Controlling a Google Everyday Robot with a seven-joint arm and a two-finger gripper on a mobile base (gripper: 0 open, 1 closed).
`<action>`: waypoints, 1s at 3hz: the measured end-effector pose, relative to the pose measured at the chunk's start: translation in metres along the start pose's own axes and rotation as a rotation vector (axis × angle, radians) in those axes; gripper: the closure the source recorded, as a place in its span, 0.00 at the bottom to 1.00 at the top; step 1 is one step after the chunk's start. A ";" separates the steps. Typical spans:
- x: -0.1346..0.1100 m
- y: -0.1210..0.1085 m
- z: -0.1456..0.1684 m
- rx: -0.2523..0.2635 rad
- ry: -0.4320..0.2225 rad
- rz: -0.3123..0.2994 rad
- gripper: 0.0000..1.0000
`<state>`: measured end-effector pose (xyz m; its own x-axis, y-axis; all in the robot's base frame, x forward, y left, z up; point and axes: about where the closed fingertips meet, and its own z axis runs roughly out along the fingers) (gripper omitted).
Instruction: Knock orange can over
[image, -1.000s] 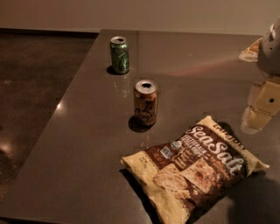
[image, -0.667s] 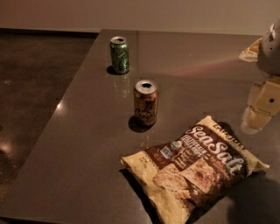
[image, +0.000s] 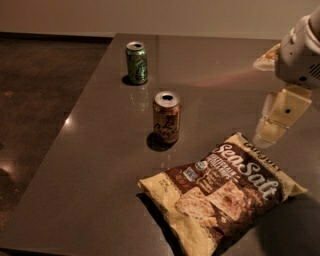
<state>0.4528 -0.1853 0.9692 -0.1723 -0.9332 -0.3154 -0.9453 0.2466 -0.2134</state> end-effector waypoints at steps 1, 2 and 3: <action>-0.036 0.004 0.024 -0.033 -0.122 -0.020 0.00; -0.076 0.011 0.045 -0.047 -0.229 -0.036 0.00; -0.115 0.017 0.064 -0.038 -0.312 -0.050 0.00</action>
Offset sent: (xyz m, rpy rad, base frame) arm 0.0249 0.1374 -0.0308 0.3385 -0.0420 0.1440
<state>0.4743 -0.0567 0.9423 -0.0374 -0.8173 -0.5750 -0.9611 0.1870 -0.2032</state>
